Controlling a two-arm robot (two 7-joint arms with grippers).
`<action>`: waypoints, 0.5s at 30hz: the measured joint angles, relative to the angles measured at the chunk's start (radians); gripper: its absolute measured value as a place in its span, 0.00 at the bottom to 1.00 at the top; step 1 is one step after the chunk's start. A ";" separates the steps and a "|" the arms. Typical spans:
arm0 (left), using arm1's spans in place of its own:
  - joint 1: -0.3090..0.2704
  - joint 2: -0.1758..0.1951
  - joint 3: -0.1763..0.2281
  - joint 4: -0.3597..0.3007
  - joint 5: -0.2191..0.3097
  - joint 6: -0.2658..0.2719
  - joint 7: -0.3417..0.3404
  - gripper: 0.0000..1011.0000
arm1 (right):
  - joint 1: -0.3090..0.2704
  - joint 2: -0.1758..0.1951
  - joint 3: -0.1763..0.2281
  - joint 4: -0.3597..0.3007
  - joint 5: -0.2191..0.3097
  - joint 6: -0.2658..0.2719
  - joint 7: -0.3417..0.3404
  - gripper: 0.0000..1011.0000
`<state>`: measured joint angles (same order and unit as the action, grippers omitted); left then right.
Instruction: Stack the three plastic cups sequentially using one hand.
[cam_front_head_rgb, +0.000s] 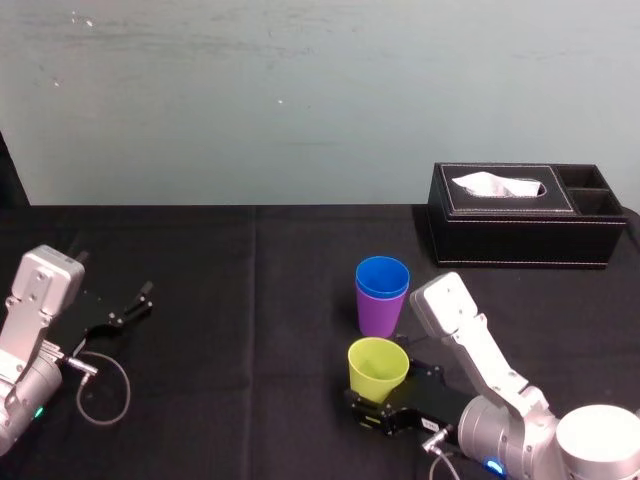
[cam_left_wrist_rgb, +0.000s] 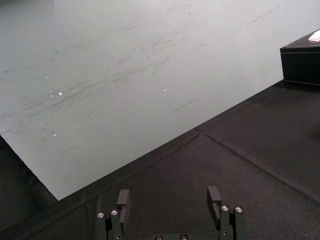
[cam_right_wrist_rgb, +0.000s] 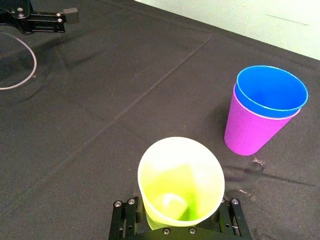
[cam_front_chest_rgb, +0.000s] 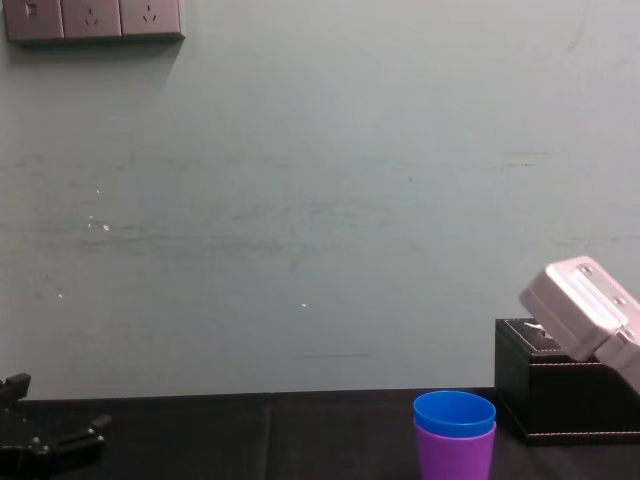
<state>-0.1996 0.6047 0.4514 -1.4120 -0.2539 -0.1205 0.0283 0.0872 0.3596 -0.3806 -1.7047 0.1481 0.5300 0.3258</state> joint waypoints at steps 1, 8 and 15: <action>0.000 0.000 0.000 0.000 0.000 0.000 0.000 0.99 | 0.000 0.002 0.000 -0.004 -0.001 -0.003 0.001 0.72; 0.000 0.000 0.000 0.000 0.000 0.000 0.000 0.99 | 0.009 0.018 0.016 -0.044 -0.019 -0.020 0.013 0.72; 0.000 0.000 0.000 0.000 0.000 0.000 0.000 0.99 | 0.052 0.036 0.030 -0.066 -0.022 0.006 0.040 0.72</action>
<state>-0.1995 0.6047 0.4514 -1.4119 -0.2539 -0.1205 0.0283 0.1389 0.3951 -0.3501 -1.7709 0.1258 0.5361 0.3660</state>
